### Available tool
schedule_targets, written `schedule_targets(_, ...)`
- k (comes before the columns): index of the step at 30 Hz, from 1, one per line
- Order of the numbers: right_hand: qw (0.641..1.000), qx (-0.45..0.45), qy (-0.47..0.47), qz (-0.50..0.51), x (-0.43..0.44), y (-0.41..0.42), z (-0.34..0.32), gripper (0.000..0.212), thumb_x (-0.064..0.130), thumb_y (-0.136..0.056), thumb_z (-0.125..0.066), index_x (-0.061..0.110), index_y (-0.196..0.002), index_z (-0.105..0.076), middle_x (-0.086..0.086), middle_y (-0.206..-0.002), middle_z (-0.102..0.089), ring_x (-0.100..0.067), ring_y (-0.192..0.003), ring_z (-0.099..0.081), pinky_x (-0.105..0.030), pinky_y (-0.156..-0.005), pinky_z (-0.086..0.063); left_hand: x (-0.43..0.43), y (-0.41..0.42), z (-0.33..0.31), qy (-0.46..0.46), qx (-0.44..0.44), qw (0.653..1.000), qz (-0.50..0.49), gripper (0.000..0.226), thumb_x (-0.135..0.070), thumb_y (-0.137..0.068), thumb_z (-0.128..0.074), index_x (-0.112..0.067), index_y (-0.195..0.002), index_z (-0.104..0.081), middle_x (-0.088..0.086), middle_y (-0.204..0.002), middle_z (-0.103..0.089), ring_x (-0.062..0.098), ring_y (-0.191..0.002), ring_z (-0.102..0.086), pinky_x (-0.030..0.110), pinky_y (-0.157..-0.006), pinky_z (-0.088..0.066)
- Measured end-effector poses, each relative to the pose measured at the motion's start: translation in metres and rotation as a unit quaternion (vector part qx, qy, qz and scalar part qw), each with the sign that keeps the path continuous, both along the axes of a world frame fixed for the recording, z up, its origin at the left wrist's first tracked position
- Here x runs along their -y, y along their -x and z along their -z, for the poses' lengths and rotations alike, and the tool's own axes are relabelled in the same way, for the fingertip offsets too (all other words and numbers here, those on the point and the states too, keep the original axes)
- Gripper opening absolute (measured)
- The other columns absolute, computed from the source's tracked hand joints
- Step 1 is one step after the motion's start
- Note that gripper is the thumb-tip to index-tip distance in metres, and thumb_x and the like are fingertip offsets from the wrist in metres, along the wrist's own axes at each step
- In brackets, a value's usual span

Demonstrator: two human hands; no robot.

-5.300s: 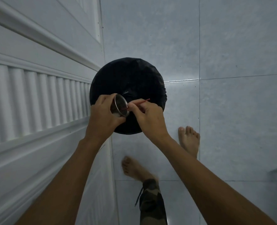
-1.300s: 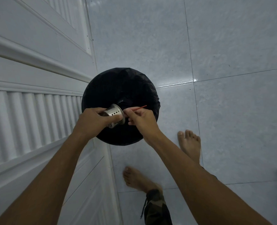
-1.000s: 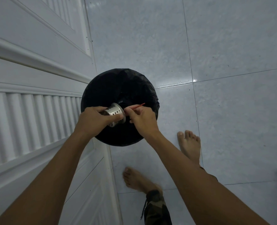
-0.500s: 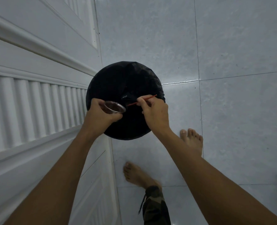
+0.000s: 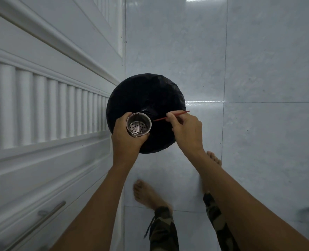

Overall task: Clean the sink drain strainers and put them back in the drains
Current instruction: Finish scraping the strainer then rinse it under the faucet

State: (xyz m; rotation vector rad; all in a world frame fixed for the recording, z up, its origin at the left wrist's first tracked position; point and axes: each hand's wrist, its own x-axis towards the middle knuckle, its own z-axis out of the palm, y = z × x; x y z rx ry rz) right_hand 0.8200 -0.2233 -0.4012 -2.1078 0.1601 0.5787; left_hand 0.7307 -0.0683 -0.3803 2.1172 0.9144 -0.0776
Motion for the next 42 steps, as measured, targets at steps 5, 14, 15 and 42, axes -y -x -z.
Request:
schedule_targets(5, 1.000, 0.018, -0.023, 0.004, 0.006, -0.010, -0.065, 0.023, 0.035, -0.101, -0.063, 0.020, -0.106, -0.079, 0.011, -0.093, -0.076, -0.008, -0.085, -0.072, -0.032, -0.088, -0.061, 0.008, -0.016, -0.063, -0.006, 0.037, 0.999, -0.031, 0.080, -0.023, -0.072, -0.093, -0.021, -0.142, -0.053, -0.010, -0.134, -0.058, 0.006, -0.124, -0.054, 0.007, -0.098, -0.042)
schedule_targets(14, 0.991, 0.102, -0.090, 0.009, -0.002, -0.068, -0.269, 0.022, 0.035, -0.101, -0.062, 0.022, -0.104, -0.080, 0.016, -0.096, -0.076, -0.008, -0.088, -0.072, -0.030, -0.082, -0.062, 0.014, -0.065, -0.264, -0.025, 0.174, 0.978, -0.111, 0.077, -0.031, -0.072, -0.093, -0.027, -0.138, -0.054, -0.015, -0.132, -0.060, 0.006, -0.125, -0.056, 0.037, -0.107, -0.051)
schedule_targets(15, 0.988, 0.116, -0.099, 0.008, -0.004, -0.075, -0.295, 0.021, 0.035, -0.101, -0.062, 0.023, -0.103, -0.079, 0.016, -0.095, -0.076, -0.008, -0.086, -0.073, -0.022, -0.077, -0.061, 0.014, -0.070, -0.289, -0.024, 0.190, 0.974, -0.120, 0.078, -0.030, -0.072, -0.093, -0.029, -0.138, -0.053, -0.016, -0.133, -0.060, 0.006, -0.126, -0.056, 0.039, -0.108, -0.050)
schedule_targets(42, 0.884, 0.210, -0.230, -0.348, -0.273, 0.116, -0.531, 0.022, 0.034, -0.101, -0.062, 0.024, -0.108, -0.080, 0.018, -0.101, -0.074, 0.000, -0.082, -0.068, -0.012, -0.077, -0.053, -0.204, 0.219, -0.452, -0.160, 0.180, 0.863, -0.444, 0.081, -0.019, -0.061, -0.099, -0.010, -0.132, -0.062, 0.007, -0.127, -0.067, 0.028, -0.120, -0.064, 0.048, -0.100, -0.051)
